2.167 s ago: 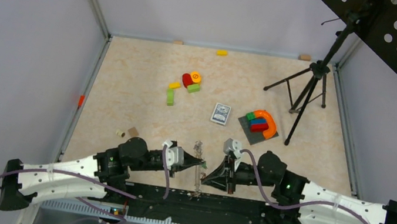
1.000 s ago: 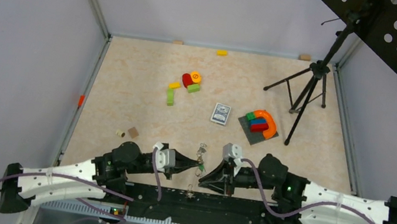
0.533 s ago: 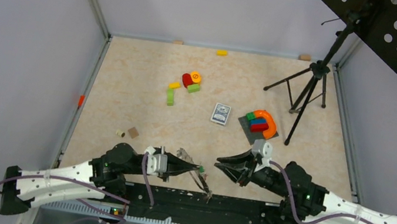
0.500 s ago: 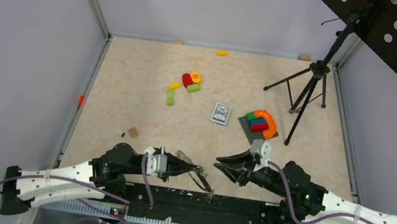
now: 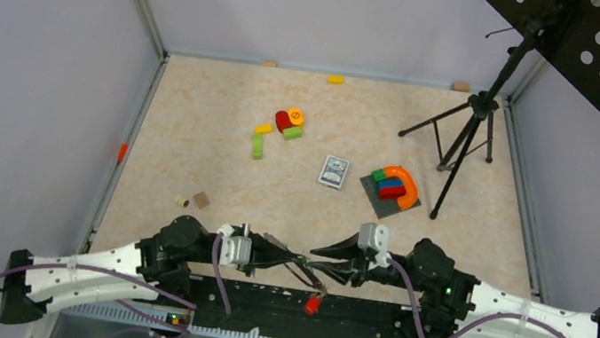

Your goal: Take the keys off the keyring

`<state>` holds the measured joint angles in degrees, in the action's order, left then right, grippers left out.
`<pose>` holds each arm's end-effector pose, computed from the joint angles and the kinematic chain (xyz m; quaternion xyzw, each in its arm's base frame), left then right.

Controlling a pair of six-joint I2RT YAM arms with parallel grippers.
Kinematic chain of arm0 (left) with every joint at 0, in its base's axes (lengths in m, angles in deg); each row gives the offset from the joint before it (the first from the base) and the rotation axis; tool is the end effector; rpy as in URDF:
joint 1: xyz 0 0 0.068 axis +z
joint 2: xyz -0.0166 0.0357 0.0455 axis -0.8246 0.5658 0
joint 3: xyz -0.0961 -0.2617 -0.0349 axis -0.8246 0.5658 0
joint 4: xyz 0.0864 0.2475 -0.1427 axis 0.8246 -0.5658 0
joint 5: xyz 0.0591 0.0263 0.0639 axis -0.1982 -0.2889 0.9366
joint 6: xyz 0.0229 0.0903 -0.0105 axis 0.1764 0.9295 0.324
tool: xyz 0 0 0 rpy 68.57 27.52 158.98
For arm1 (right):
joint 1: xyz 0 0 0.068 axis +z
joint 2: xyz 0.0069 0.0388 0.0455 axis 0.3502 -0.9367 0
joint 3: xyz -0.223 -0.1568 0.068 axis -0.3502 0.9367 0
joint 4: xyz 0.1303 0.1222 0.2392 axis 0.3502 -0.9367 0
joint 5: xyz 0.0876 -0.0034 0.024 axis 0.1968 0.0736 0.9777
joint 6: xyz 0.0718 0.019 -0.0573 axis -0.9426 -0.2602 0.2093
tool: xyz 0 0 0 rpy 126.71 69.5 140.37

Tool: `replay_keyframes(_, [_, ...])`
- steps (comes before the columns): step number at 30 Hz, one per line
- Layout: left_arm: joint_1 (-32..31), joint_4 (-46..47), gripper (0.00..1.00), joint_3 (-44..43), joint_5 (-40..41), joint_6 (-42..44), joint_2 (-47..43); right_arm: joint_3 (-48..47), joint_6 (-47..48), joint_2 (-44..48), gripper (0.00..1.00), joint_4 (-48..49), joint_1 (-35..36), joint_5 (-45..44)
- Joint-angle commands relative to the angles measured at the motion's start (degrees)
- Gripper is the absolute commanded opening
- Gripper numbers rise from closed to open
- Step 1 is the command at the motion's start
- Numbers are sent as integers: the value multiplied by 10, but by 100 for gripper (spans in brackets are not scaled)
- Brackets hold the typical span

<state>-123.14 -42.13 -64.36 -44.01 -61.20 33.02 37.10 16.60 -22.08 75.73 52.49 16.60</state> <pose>0.0532 -0.2108 0.2670 0.5003 0.4138 -0.4799 0.5900 0.0560 0.2417 0.2687 -0.4568 0.5036 0.4951 0.5410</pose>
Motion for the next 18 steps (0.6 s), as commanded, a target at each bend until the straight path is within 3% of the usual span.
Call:
replay_keyframes(1, [-1, 52, 0, -6, -12, 6, -2, 1, 27, 1, 27, 47, 5, 35])
replay_keyframes(18, [-1, 61, 0, -5, -25, 2, 9, 1, 20, -23, 26, 82, 6, 51])
